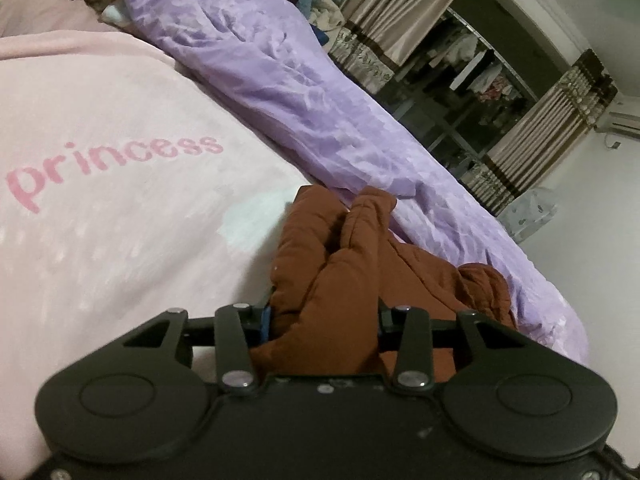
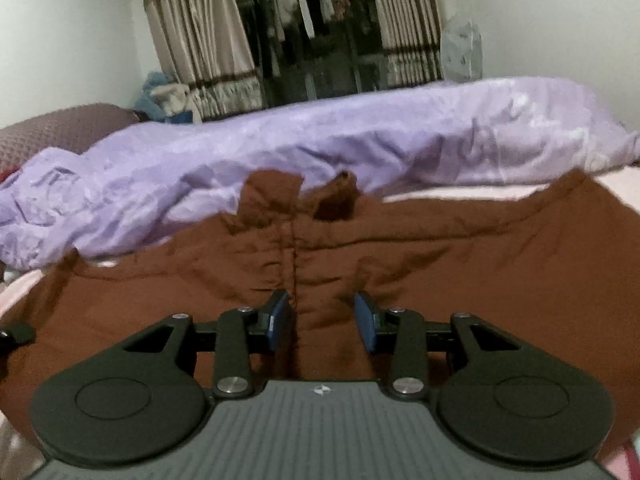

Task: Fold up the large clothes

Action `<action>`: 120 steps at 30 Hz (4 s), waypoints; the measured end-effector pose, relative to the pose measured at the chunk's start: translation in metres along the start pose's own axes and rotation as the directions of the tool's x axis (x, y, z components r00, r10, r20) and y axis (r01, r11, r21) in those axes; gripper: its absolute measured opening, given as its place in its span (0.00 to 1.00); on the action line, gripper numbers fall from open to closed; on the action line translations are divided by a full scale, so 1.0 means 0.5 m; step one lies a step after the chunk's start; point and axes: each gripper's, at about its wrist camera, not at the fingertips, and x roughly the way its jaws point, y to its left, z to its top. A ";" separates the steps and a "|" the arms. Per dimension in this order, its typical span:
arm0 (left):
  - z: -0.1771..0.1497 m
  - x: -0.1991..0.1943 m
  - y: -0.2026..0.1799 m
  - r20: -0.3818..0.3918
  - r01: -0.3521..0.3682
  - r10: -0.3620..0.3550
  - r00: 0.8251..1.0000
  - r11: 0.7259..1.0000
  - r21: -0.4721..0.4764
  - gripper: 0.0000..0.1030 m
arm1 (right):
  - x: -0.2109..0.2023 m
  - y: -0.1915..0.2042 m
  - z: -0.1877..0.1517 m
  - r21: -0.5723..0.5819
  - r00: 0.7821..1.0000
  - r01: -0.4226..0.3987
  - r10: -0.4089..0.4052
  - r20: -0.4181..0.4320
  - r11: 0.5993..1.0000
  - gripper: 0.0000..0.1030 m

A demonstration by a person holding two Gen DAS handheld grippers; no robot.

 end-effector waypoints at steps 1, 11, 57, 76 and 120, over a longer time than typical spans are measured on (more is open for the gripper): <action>0.001 0.002 -0.001 0.001 0.005 -0.005 1.000 1.000 0.002 0.36 | 0.005 0.002 -0.006 -0.007 1.000 0.006 -0.006 -0.010 1.000 0.44; 0.019 -0.018 -0.030 0.032 0.094 -0.093 0.995 0.996 -0.008 0.25 | 0.015 0.008 -0.023 -0.033 1.000 0.020 -0.020 -0.006 0.999 0.46; -0.348 0.105 -0.694 -0.438 0.670 -0.541 0.717 0.708 0.222 0.65 | -0.336 -0.515 -0.025 0.353 0.968 0.110 -0.181 0.174 0.929 0.53; -0.329 0.077 -0.422 -0.313 0.275 -0.124 0.941 0.822 0.498 0.64 | -0.194 -0.494 -0.026 0.625 0.978 -0.208 0.175 0.114 0.752 0.66; -0.273 0.025 -0.533 -0.265 0.369 -0.261 0.928 0.738 0.564 0.43 | -0.274 -0.406 0.070 0.175 0.982 0.058 -0.088 0.169 0.983 0.34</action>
